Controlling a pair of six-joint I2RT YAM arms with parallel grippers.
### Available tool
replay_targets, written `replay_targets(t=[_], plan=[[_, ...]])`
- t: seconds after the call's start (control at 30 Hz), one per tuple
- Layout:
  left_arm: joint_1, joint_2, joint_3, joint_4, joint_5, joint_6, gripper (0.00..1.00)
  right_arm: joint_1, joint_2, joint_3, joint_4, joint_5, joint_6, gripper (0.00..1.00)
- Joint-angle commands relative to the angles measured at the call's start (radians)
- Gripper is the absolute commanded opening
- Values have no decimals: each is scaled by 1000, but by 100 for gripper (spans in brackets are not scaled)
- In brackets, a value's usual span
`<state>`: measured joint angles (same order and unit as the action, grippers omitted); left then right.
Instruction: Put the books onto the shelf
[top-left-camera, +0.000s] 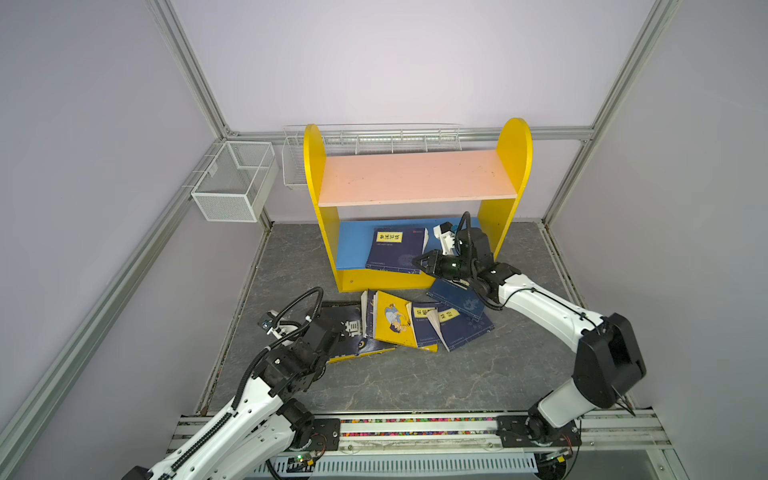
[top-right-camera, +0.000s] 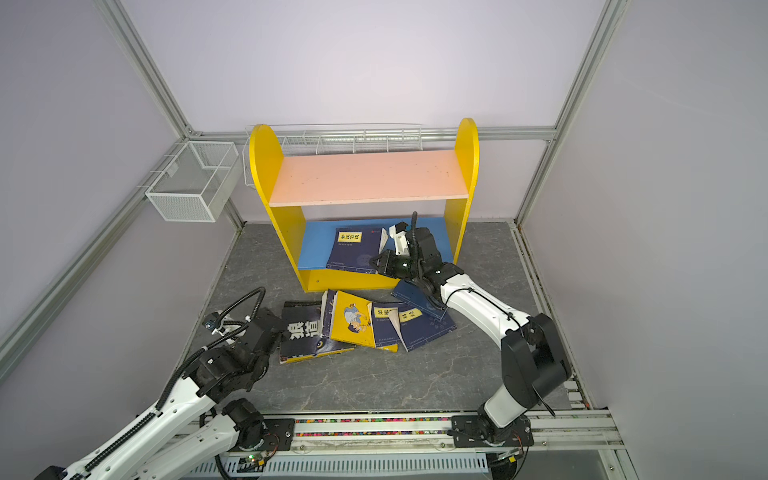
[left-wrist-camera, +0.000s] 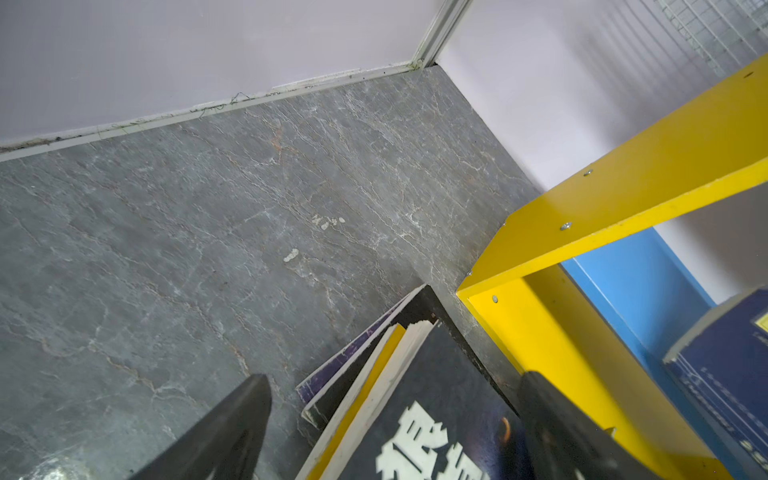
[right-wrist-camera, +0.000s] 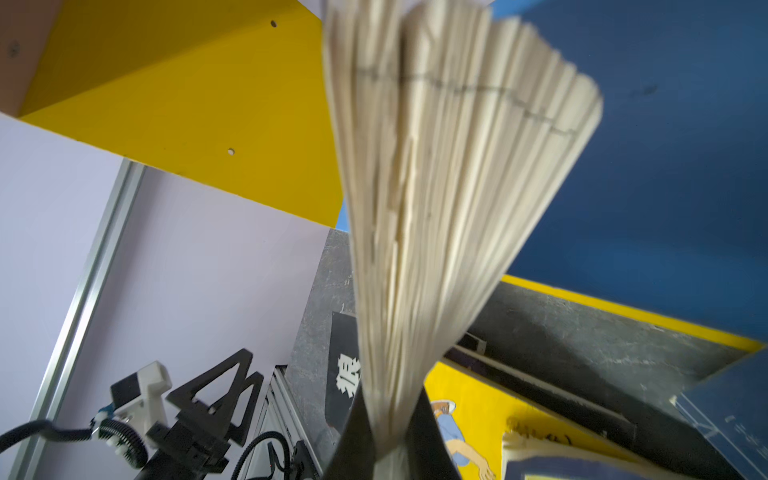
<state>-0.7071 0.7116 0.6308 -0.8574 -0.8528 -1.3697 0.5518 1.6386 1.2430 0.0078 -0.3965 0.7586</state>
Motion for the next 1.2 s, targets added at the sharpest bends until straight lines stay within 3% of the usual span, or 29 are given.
replay_targets(t=[0.0, 0.37, 0.67, 0.8, 0.83, 0.97, 1.07, 1.17], plan=[[5, 16, 2, -84, -22, -43, 93, 4, 49, 83, 86, -11, 35, 7], [5, 31, 30, -112, -31, -4, 94, 9, 305, 276, 8, -253, 101, 7], [5, 37, 37, -104, -22, 12, 94, 8, 424, 387, -63, -250, 79, 8], [5, 67, 40, -94, -14, 20, 94, 9, 474, 479, -185, -219, 19, 11], [5, 69, 40, -91, -13, 21, 94, 10, 482, 504, -225, -200, 1, 15], [5, 80, 42, -72, -4, 36, 94, 10, 497, 576, -371, -102, -64, 46], [5, 91, 45, -50, 2, 54, 94, 10, 481, 582, -422, -2, -97, 60], [5, 107, 49, -29, 13, 75, 94, 13, 449, 574, -466, 106, -139, 65]])
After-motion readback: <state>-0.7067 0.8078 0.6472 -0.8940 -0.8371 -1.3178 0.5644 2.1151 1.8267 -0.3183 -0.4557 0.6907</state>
